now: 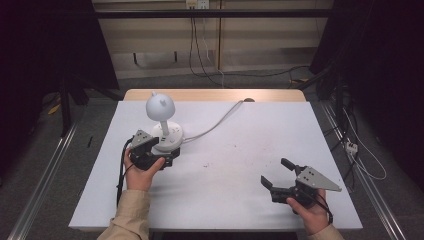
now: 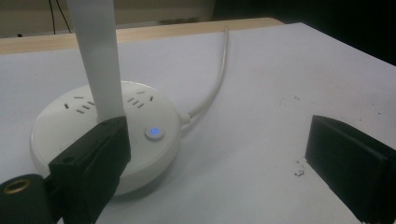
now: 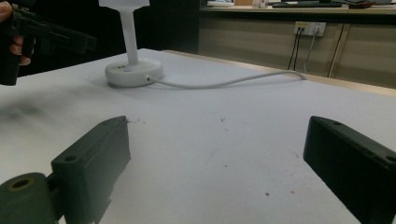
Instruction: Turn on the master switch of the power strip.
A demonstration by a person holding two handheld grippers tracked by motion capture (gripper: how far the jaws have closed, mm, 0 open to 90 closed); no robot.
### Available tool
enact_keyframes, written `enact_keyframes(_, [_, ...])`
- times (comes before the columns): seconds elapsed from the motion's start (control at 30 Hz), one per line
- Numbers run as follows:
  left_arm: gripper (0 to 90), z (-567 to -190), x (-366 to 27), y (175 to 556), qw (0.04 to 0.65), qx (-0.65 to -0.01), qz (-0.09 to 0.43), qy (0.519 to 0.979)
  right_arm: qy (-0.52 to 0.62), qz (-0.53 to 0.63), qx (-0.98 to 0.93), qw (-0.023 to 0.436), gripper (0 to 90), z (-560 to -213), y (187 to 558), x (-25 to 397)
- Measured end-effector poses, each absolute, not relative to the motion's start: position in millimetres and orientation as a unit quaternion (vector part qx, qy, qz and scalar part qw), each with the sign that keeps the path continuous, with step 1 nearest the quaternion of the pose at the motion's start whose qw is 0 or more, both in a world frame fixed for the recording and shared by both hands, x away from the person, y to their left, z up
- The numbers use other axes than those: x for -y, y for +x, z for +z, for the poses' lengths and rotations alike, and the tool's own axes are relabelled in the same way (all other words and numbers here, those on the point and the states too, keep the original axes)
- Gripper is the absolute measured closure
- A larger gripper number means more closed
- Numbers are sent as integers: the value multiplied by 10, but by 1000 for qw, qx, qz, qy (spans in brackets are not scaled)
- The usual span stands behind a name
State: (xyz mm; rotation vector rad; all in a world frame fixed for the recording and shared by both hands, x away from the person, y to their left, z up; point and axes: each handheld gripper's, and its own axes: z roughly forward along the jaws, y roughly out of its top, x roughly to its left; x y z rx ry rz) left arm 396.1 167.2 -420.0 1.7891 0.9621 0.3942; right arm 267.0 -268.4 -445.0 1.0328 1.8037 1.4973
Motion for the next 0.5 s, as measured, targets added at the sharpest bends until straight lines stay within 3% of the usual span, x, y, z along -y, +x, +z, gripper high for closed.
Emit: enact_keyframes(0.5, [62,-4203,-1808,3850,514,-398,163,742,386,559,-676,286,68,-4453,2666,2682])
